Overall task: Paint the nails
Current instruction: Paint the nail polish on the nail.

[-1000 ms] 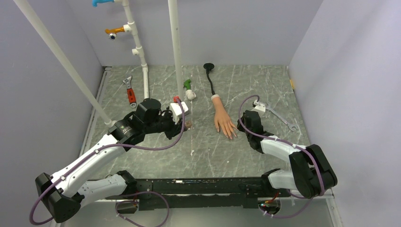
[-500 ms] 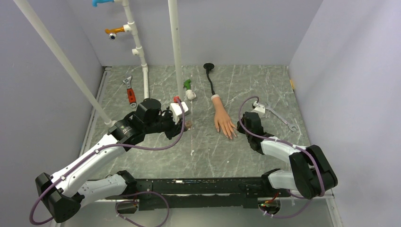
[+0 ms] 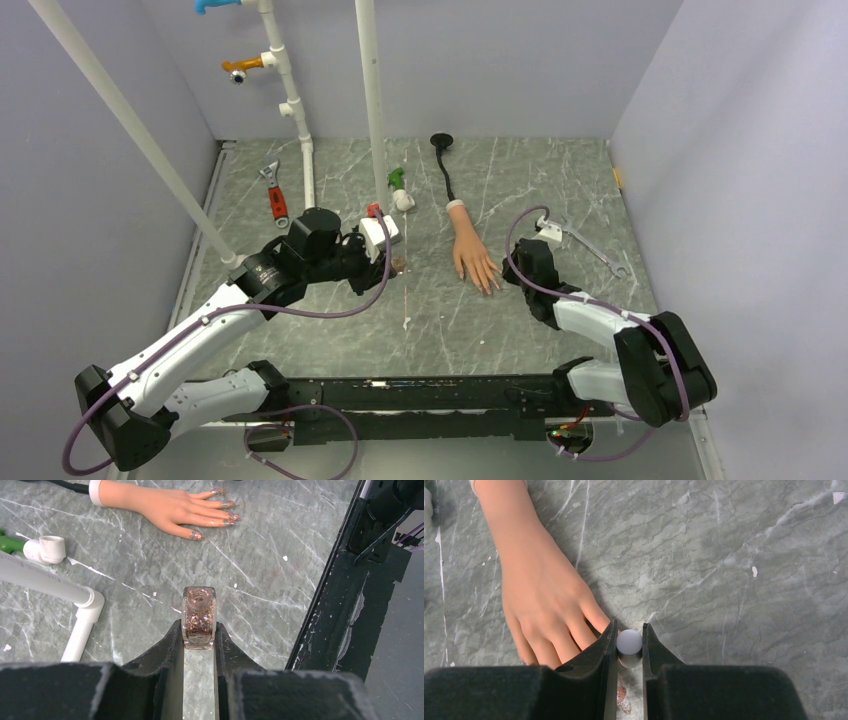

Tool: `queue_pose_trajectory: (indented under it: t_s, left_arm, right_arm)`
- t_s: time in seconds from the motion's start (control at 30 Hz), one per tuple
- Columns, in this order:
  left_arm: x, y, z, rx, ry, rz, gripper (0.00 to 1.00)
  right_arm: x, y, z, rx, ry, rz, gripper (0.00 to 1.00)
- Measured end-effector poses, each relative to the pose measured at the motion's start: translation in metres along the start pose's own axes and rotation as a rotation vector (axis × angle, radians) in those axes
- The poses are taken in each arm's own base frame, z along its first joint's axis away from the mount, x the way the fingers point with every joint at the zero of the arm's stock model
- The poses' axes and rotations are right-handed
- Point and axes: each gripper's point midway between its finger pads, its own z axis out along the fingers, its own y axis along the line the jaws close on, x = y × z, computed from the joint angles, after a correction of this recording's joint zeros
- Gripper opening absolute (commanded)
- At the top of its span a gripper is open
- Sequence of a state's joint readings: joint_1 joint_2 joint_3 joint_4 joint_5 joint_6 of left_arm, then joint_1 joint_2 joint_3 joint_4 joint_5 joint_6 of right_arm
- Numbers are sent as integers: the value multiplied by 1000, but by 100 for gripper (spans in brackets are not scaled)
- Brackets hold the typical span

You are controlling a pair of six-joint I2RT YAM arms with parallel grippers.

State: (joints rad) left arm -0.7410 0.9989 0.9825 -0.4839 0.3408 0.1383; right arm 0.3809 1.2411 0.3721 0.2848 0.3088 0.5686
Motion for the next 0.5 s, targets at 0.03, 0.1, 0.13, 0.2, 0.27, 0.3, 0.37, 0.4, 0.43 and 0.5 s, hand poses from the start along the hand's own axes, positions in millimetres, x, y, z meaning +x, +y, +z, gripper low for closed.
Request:
queue_pose_trajectory:
  t_s: [0.03,0.1,0.13,0.2,0.27,0.3,0.37,0.4,0.43,0.5]
  left_arm:
    - [0,0,0,0,0,0,0]
    - [0,0,0,0,0,0,0]
    - [0,0,0,0,0,0,0]
    - [0,0,0,0,0,0,0]
    - [0,0,0,0,0,0,0]
    - [0,0,0,0,0,0,0]
    - [0,0,0,0,0,0,0]
    - [0,0,0,1,0,0,0]
    - [0,0,0,1,0,0,0]
    - [0,0,0,0,0,0,0]
  right_arm:
    - [0,0,0,0,1,0,0]
    - [1,-1,-1,1,0,0,0]
    - [0,-1,-2,0,-1,0,0]
    - [-1,-1,-4,-2,-6,2,0]
    - [-4,0,-5,-4,-15,5,0]
    - [-5,0,-6,-6,-20,6,0]
    - [-7,1,-6,-8,-26,8,0]
    - [-7,1,-6,-8,-27,9,0]
    - [-7,1,-6,-8,-27,8,0]
    - [-7,0,-6,-6,-25,7,0]
